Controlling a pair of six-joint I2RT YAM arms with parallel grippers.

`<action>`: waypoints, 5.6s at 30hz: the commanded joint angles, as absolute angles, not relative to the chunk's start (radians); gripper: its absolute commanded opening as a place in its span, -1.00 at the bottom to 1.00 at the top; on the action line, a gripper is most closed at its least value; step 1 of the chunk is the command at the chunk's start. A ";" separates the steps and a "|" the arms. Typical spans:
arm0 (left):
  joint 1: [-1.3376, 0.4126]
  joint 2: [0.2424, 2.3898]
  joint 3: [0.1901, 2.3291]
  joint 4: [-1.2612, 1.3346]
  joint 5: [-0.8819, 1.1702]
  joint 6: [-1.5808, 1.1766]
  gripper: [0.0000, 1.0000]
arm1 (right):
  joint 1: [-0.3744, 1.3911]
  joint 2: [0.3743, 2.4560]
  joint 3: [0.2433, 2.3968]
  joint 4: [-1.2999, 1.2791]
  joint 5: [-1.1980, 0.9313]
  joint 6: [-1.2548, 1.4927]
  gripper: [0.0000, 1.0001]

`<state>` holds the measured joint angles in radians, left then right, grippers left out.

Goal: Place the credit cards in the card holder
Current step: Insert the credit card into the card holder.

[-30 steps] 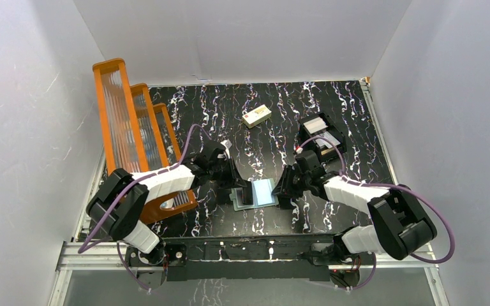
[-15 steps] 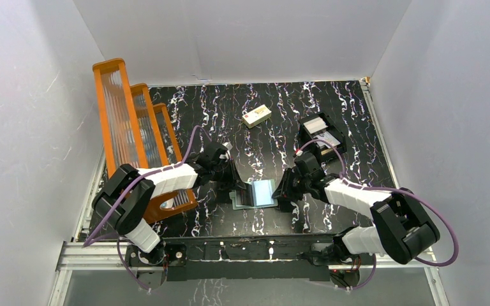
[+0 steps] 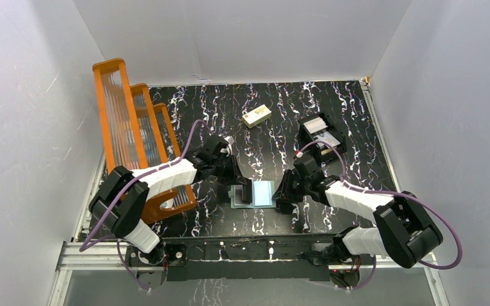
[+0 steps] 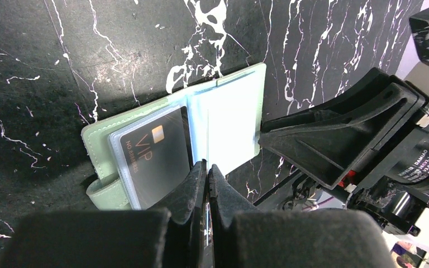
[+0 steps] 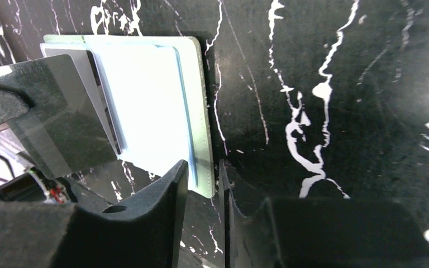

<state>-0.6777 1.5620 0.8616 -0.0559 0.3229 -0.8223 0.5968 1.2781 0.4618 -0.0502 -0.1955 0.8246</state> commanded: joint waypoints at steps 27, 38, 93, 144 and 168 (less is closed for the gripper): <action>-0.675 1.666 0.892 0.005 0.369 -0.865 -1.00 | 0.658 1.396 0.581 -0.100 -0.060 0.783 -0.37; -0.675 1.661 0.860 0.013 0.329 -0.838 -1.00 | 0.660 1.391 0.534 -0.077 -0.054 0.794 -0.45; -0.721 1.706 0.872 -0.051 0.077 -0.888 -1.00 | 0.661 1.312 0.488 0.042 -0.145 0.875 -0.46; -0.853 1.657 0.893 0.096 0.157 -0.951 -0.39 | 0.660 1.352 0.510 0.082 -0.145 0.859 -0.39; -0.851 1.668 0.942 -0.052 0.058 -0.912 -0.19 | 0.661 1.347 0.556 0.102 -0.157 0.821 -0.31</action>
<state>-0.8482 1.6630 0.9157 -0.0475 0.0662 -0.9188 0.6563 1.3254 0.5339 0.0315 -0.1417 0.8314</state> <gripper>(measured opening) 0.400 0.349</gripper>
